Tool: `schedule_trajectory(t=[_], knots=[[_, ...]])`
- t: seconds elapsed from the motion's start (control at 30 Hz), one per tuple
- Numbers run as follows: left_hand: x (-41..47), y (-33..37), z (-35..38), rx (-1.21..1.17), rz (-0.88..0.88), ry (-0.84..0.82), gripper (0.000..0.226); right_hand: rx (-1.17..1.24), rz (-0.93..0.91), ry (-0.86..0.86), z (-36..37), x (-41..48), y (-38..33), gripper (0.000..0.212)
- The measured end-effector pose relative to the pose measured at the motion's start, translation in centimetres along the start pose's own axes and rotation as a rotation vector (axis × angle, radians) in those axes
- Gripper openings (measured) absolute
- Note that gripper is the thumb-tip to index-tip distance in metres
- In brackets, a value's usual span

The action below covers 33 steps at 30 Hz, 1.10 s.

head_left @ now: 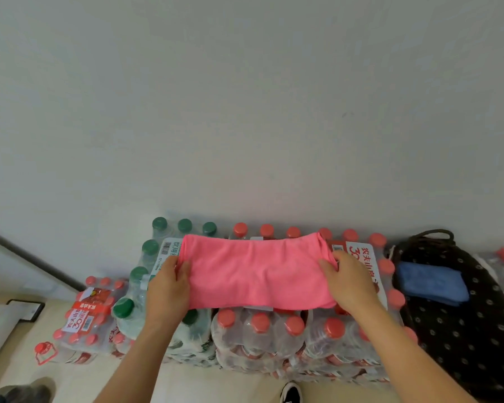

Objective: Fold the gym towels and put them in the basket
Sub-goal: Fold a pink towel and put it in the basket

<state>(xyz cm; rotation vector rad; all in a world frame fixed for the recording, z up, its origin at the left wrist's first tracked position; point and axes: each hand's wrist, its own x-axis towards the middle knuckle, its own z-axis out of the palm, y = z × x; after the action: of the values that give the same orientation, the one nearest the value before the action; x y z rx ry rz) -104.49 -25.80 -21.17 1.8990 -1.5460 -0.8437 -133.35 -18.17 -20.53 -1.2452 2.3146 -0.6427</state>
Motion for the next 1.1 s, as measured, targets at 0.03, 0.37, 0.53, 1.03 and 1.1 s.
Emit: schedule_trajectory(t=[0.03, 0.37, 0.53, 1.03, 1.1], knots=[[0.0, 0.4, -0.1, -0.061, 0.013, -0.012, 0.016, 0.019, -0.015, 0.017, -0.4, 0.0, 0.1, 0.025], [-1.2, 4.4, 5.1, -0.057, 0.119, -0.167, 0.012, 0.005, 0.060, 0.155, -5.9, -1.2, 5.8, 0.014], [-2.4, 4.2, 5.4, 0.231, 0.326, -0.003, 0.029, -0.117, 0.034, 0.237, -4.7, -3.6, 6.9, 0.025], [-2.4, 4.0, 5.6, 0.386, 0.102, -0.178, 0.049, -0.075, 0.238, 0.093, -3.8, -3.7, 6.2, 0.040], [-2.4, 4.5, 5.7, 0.389, 0.140, -0.162, 0.039, -0.072, 0.250, 0.087, -3.9, -3.7, 6.2, 0.040]])
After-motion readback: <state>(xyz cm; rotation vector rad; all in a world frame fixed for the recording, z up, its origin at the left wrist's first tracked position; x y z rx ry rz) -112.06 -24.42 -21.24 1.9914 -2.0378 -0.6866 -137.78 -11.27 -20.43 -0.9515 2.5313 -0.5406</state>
